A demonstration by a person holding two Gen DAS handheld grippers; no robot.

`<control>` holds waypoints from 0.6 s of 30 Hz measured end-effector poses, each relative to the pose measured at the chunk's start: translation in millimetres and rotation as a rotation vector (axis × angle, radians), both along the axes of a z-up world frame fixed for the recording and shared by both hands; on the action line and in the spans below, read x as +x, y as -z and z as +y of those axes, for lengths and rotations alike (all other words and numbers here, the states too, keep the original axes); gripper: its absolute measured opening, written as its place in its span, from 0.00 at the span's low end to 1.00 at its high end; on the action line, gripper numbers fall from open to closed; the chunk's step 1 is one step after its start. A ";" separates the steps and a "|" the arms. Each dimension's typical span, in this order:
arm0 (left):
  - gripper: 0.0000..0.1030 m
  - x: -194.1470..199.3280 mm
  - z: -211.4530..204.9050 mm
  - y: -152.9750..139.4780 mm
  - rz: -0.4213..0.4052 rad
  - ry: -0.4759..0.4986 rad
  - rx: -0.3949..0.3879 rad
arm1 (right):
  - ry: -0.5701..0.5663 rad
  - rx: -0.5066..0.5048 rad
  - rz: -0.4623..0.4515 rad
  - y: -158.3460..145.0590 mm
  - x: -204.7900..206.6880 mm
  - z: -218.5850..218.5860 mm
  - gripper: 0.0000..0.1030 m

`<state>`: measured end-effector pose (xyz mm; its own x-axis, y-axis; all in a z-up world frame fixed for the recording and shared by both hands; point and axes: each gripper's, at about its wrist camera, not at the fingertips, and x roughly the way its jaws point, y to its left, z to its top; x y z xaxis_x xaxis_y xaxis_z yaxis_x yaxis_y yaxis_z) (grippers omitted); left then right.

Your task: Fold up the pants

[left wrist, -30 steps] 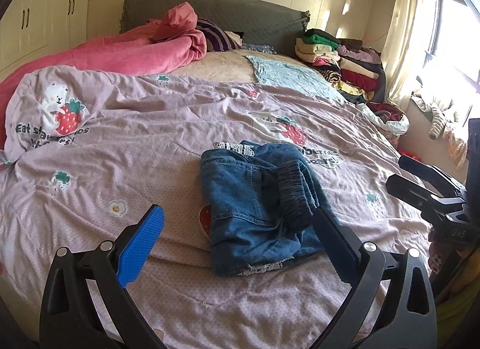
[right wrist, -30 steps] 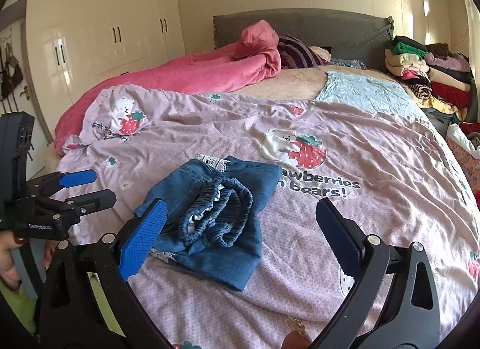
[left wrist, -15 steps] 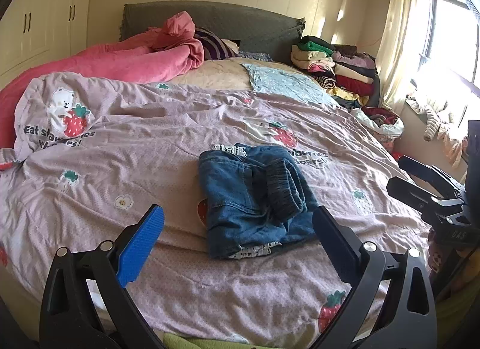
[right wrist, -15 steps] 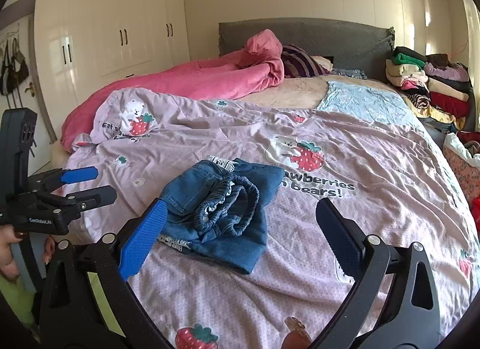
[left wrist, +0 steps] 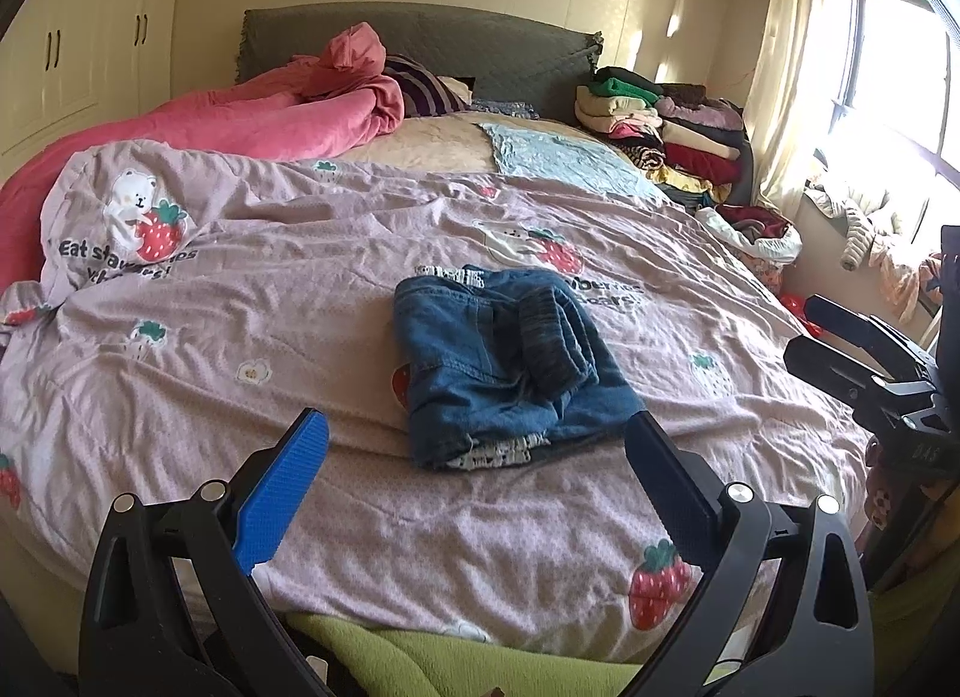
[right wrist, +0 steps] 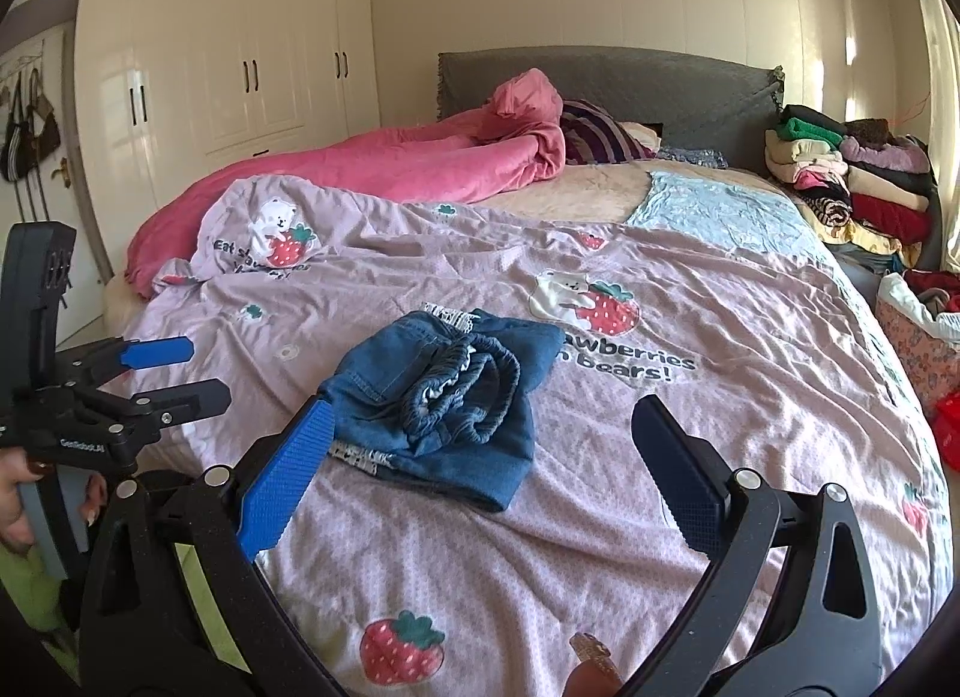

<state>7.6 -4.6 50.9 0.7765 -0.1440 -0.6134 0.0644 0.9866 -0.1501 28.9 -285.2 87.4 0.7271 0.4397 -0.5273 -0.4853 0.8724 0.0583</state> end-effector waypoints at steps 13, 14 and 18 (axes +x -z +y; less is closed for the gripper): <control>0.96 -19.3 -3.2 20.6 0.041 0.001 -0.002 | 0.008 -0.018 0.050 20.5 -18.3 -6.9 0.91; 0.96 -19.7 -3.6 22.3 0.046 0.003 -0.003 | 0.011 -0.018 0.053 22.2 -19.4 -7.3 0.91; 0.96 -21.5 -6.2 30.5 0.065 0.007 0.003 | 0.016 -0.025 0.071 29.1 -20.7 -7.9 0.91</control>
<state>-13.9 -10.8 20.4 0.7344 -0.1474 -0.6626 0.0611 0.9865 -0.1517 8.2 -293.1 58.3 0.6941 0.4146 -0.5885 -0.4671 0.8814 0.0699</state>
